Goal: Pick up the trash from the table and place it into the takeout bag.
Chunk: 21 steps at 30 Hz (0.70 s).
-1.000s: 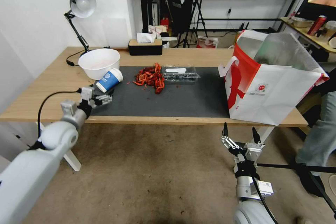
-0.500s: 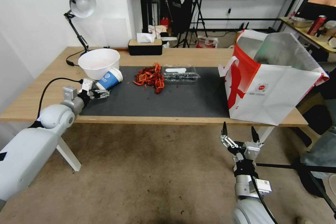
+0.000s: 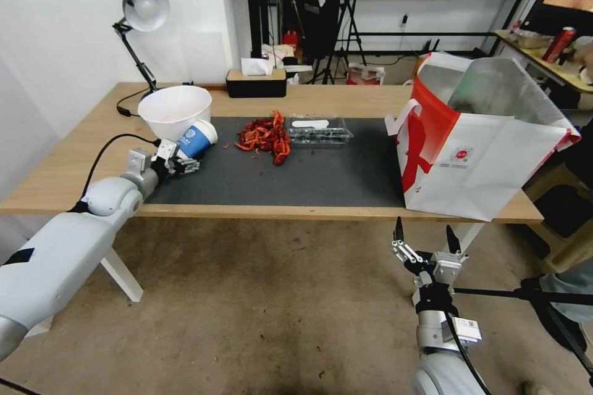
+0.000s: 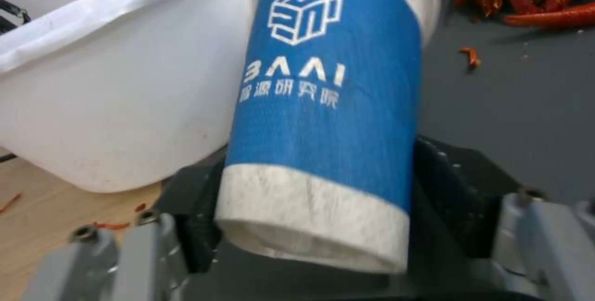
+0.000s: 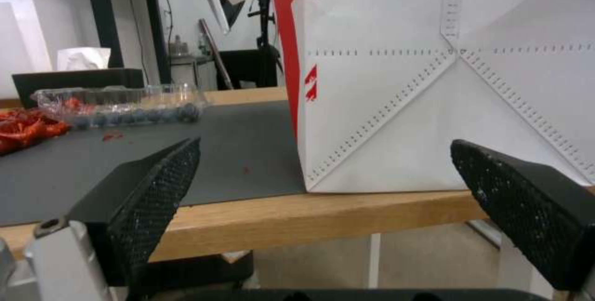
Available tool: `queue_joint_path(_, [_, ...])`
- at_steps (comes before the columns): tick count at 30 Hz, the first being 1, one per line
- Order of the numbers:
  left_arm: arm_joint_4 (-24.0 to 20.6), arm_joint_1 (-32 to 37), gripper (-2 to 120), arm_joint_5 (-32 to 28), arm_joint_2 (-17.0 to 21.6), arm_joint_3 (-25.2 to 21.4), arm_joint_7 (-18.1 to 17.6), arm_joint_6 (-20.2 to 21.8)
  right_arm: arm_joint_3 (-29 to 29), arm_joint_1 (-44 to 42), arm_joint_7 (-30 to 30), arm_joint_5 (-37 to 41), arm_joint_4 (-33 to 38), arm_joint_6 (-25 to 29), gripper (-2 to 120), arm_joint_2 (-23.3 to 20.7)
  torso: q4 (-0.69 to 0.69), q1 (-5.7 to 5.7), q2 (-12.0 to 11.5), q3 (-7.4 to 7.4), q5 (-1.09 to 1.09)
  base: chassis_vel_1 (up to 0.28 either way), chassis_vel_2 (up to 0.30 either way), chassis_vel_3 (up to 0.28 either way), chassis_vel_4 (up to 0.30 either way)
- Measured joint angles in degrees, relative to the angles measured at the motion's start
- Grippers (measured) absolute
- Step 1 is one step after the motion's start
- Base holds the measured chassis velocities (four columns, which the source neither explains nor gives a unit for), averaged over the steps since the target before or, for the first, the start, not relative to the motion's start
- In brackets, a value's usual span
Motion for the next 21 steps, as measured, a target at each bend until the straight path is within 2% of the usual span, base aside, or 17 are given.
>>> queue_joint_path(5, [0.0, 0.6, 49, 1.2, 0.5, -0.1, 1.1, -2.5, -0.1, 0.0, 0.0, -0.2, 0.0, 0.1, 100, 0.1, -0.01, 0.00, 0.0, 0.00, 0.00, 0.000, 0.000, 0.000, 0.000])
queue_joint_path(6, [0.0, 0.6, 49, 1.2, 0.5, -0.1, 1.1, -2.5, -0.1, 0.0, 0.0, -0.2, 0.0, 0.1, 100, 0.1, -0.01, 0.00, 0.0, 0.00, 0.00, 0.000, 0.000, 0.000, 0.000])
queue_joint_path(10, [-1.2, 2.4, 29, 2.5, 1.3, -2.1, 4.5, -5.5, -0.1, -0.2, 0.0, -0.4, 0.0, 0.2, 100, 0.2, 0.00, 0.00, 0.0, 0.00, 0.00, 0.000, 0.000, 0.000, 0.000])
queue_joint_path(11, [-1.2, 2.4, 29, 2.5, 1.3, -2.1, 4.5, -5.5, -0.1, -0.2, 0.0, -0.4, 0.0, 0.2, 100, 0.2, 0.00, 0.00, 0.0, 0.00, 0.00, 0.000, 0.000, 0.000, 0.000])
queue_joint_path(14, [-2.3, 3.8, 15, 3.2, 2.1, -3.5, 8.2, -8.6, -0.2, -0.3, 0.0, -0.5, 0.0, 0.3, 100, 0.4, -0.01, 0.00, 0.0, 0.00, 0.00, 0.000, 0.000, 0.000, 0.000])
queue_joint_path(15, [-2.3, 3.8, 15, 3.2, 2.1, -3.5, 8.2, -8.6, -0.2, -0.3, 0.0, -0.5, 0.0, 0.3, 100, 0.4, -0.01, 0.00, 0.0, 0.00, 0.00, 0.000, 0.000, 0.000, 0.000])
queue_joint_path(18, [-4.4, 4.6, 5, 2.8, 2.7, -4.3, 12.0, -12.0, -0.3, -0.4, 0.0, -0.7, 0.0, 0.3, 100, 0.5, 0.01, 0.00, 0.0, 0.00, 0.00, 0.000, 0.000, 0.000, 0.000])
queue_joint_path(21, [-6.4, 4.4, 3, 1.6, 2.8, -4.2, 13.0, -13.2, -0.3, -0.4, 0.0, -0.9, 0.0, 0.4, 100, 0.6, 0.00, 0.00, 0.0, 0.00, 0.00, 0.000, 0.000, 0.000, 0.000])
